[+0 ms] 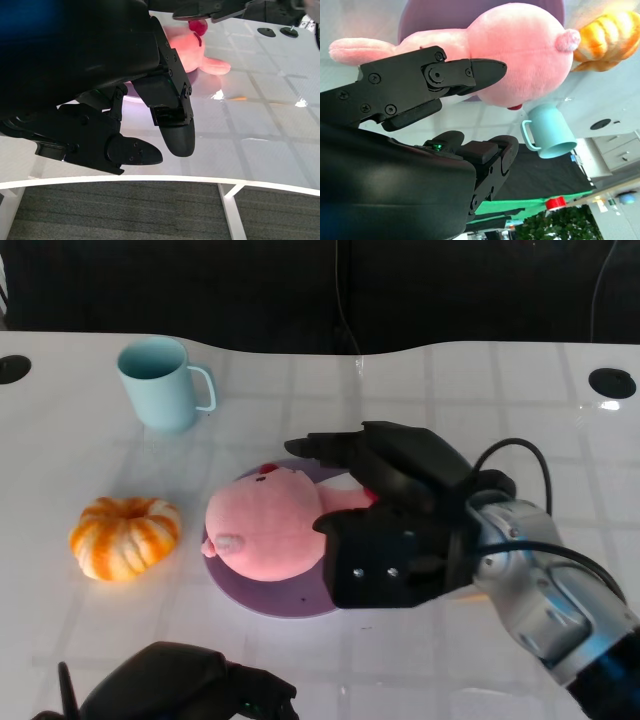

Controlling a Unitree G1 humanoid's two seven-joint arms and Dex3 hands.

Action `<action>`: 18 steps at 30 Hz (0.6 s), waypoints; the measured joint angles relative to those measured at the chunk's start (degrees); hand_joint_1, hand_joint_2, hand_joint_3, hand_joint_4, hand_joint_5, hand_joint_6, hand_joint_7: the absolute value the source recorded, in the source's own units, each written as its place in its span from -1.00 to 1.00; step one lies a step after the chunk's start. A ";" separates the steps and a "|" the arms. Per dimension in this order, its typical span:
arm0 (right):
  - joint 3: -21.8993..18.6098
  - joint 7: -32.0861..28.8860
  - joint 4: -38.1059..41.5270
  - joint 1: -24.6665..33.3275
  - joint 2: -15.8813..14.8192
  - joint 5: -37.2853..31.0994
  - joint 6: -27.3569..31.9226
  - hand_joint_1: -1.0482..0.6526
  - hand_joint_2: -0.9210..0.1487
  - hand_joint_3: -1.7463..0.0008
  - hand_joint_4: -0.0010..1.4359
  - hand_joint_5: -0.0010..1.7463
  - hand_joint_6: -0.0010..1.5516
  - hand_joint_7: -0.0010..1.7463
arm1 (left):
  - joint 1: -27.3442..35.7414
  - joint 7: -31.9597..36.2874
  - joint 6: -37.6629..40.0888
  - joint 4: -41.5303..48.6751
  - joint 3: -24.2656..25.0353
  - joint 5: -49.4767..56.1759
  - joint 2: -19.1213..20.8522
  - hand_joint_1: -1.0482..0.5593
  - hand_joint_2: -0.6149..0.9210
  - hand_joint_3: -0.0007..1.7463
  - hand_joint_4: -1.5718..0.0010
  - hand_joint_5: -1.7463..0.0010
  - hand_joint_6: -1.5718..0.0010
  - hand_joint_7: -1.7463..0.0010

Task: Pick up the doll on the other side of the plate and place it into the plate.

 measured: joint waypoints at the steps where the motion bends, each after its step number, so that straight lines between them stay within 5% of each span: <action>1: -0.41 0.12 -1.04 0.54 -0.32 0.08 -0.04 -0.49 -1.00 0.72 -0.77 -0.50 -0.50 -0.98 | -0.05 0.00 -0.01 0.01 -0.01 0.01 0.00 0.07 1.00 -0.70 0.12 -0.74 -0.15 0.29; 11: -6.93 1.44 -13.06 11.60 -6.56 4.78 -2.65 -0.42 -1.00 0.69 -0.58 -0.35 -0.40 -0.94 | -0.81 0.00 0.07 0.29 -0.17 0.15 -0.03 0.08 1.00 -0.69 0.09 -0.72 -0.15 0.29; 18: -12.74 0.69 -18.70 19.42 -9.98 7.57 -6.50 -0.24 -0.99 0.83 -0.42 0.02 -0.17 -0.86 | -1.15 -0.01 0.30 0.43 -0.53 0.25 -0.14 0.07 1.00 -0.69 0.10 -0.73 -0.14 0.28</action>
